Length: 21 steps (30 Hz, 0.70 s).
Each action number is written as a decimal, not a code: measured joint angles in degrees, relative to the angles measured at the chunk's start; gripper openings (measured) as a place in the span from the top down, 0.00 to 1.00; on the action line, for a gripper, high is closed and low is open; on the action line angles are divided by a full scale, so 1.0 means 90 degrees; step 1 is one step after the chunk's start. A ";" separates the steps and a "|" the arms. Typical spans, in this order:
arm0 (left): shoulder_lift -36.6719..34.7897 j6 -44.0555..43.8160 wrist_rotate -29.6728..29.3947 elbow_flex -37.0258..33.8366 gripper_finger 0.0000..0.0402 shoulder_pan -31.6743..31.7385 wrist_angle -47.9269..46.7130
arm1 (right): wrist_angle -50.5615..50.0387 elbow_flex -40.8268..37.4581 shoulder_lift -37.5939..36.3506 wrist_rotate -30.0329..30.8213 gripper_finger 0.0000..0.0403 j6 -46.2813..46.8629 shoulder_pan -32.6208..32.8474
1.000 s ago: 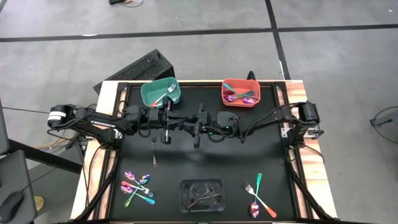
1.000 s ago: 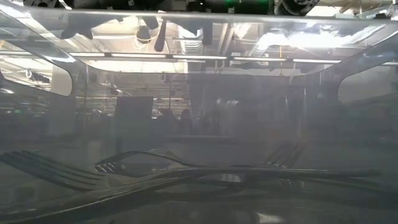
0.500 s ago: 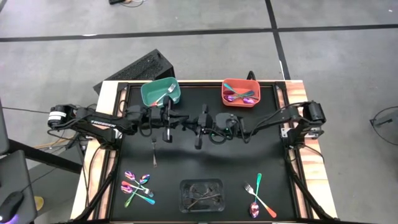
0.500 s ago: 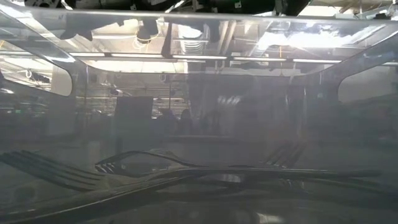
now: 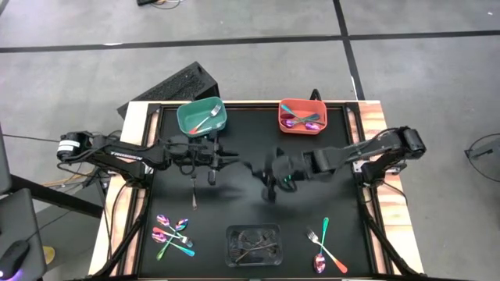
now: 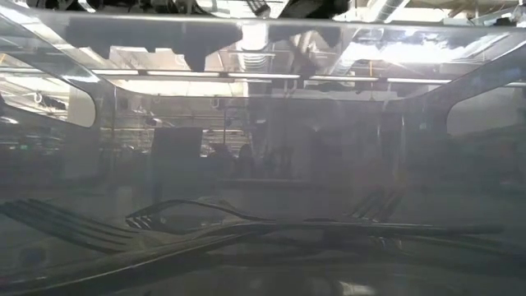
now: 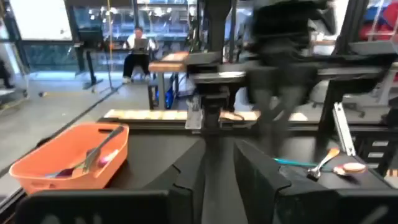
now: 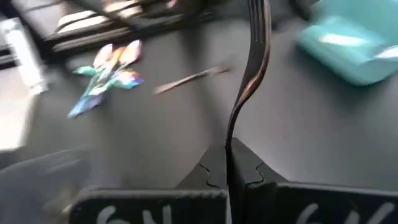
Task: Sort silverware by color (type)
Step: Put the silver fork into the black bin
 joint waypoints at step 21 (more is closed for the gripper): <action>-0.0153 -0.2159 -0.1544 -0.0001 0.73 -0.2065 -0.1517 | 0.0827 0.0143 0.1496 -0.1125 0.96 0.1489 0.1851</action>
